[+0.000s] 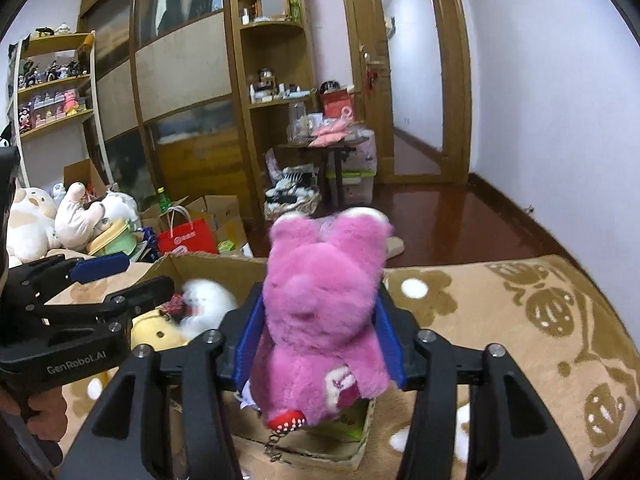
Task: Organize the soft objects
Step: 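Open both tools to drop the pink bear and the keychain into the box, then move both open tools back toward the tissue pack and lilac bag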
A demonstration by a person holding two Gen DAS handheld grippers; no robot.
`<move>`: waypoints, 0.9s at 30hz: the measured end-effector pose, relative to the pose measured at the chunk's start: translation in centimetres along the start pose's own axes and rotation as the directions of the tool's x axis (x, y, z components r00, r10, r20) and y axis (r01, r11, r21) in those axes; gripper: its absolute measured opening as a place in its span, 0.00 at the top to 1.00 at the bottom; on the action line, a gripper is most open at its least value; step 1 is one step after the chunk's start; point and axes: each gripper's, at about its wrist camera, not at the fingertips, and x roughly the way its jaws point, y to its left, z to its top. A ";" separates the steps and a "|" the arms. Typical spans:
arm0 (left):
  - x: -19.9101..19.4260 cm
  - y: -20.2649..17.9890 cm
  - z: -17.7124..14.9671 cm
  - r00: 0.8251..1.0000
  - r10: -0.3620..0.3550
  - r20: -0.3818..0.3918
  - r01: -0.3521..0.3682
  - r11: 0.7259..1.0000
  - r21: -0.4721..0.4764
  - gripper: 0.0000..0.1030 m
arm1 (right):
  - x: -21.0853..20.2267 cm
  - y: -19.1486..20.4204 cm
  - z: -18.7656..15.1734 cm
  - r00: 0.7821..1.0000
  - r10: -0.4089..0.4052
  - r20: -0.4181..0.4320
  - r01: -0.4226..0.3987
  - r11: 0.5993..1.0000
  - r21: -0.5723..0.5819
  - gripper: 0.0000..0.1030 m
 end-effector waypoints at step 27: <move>-3.6 1.0 -1.3 0.998 0.017 -0.054 -0.019 0.999 -0.047 0.19 | -4.0 0.5 -0.4 0.999 -0.033 0.019 0.033 0.999 -0.019 0.20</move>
